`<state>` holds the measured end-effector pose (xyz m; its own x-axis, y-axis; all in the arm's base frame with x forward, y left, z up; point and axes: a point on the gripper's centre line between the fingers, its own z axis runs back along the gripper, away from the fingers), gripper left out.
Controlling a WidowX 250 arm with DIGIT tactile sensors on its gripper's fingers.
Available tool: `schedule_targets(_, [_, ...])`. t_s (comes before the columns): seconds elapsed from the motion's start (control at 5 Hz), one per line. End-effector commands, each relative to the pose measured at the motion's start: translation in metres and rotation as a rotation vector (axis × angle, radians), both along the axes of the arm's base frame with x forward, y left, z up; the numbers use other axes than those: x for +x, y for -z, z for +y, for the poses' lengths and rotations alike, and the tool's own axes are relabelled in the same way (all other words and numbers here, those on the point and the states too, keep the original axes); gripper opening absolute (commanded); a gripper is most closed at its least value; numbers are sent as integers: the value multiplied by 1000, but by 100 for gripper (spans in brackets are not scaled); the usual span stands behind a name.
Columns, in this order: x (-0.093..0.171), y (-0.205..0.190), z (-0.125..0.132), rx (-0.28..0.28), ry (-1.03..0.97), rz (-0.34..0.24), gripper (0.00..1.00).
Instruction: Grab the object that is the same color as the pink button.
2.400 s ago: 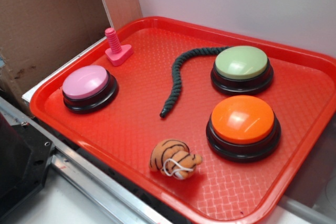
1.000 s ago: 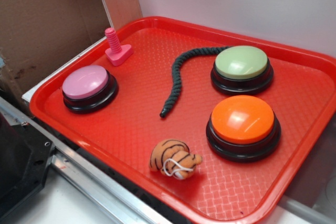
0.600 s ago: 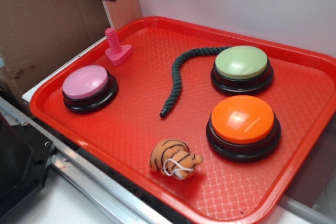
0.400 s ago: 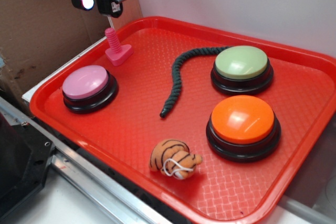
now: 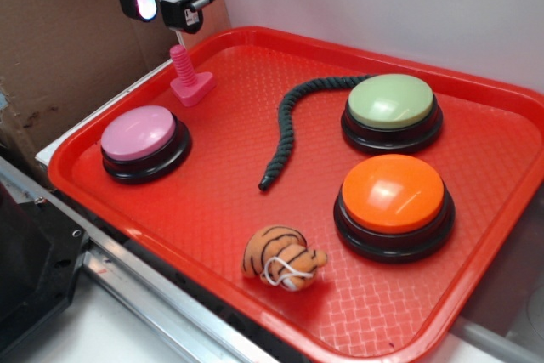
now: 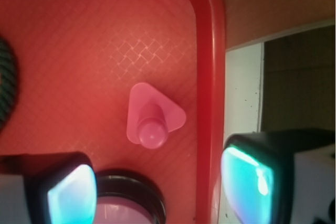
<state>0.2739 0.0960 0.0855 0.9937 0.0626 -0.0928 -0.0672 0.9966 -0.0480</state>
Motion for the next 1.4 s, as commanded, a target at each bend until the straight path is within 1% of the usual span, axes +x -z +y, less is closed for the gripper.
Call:
schedule_targets(0.0, [5,9,-6,36,46,-43,100])
schedule_targets(0.2, [8,17,-8,37,63,-29,100])
schedule_targets(0.4, [10,27,-11,25,76,-8,100])
schedule_targets(0.6, [10,29,-13,11,81,-9,100])
schedule_targets(0.8, [10,29,-12,15,68,1,98])
schedule_targets(1.0, [11,37,-15,16,77,33,100])
schedule_targets(1.2, [13,43,-17,8,80,52,97])
